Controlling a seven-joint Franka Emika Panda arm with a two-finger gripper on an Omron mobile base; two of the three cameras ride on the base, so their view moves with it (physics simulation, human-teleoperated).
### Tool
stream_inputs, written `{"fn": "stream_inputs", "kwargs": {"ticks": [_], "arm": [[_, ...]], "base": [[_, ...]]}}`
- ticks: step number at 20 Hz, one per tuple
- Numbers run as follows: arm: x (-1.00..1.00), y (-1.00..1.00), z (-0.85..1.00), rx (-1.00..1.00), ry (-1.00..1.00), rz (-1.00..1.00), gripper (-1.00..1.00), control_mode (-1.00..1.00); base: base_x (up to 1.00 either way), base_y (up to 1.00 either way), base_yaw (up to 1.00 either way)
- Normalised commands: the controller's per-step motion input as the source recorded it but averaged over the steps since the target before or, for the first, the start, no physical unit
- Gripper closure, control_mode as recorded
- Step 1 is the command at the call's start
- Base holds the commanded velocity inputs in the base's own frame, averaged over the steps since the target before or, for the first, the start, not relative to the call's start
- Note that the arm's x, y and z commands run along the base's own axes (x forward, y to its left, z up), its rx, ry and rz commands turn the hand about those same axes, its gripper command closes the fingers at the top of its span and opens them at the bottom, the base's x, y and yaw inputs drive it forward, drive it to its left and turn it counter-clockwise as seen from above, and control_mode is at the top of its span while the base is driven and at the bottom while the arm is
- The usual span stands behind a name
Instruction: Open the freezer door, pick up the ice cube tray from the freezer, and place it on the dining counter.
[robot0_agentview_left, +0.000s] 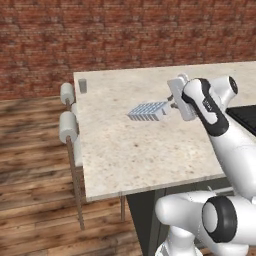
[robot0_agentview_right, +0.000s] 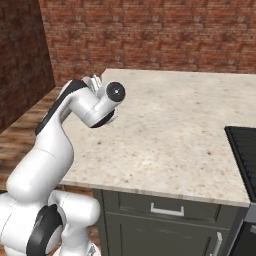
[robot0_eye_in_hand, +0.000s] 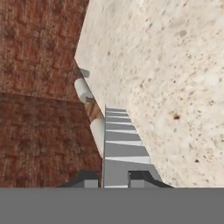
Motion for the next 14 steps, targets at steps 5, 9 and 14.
{"fn": "stream_inputs", "kwargs": {"ticks": [5, 9, 14], "arm": [[0.70, 0.14, -0.37, 0.00, 0.00, 0.00, 1.00, -1.00], [0.60, 0.15, -0.38, 0.00, 0.00, 0.00, 1.00, -1.00], [0.50, 0.15, -0.45, 0.00, 0.01, 0.00, 1.00, -1.00]], "base": [[0.00, 0.00, 0.00], [0.00, 0.00, 0.00], [0.00, 0.00, 0.00]]}}
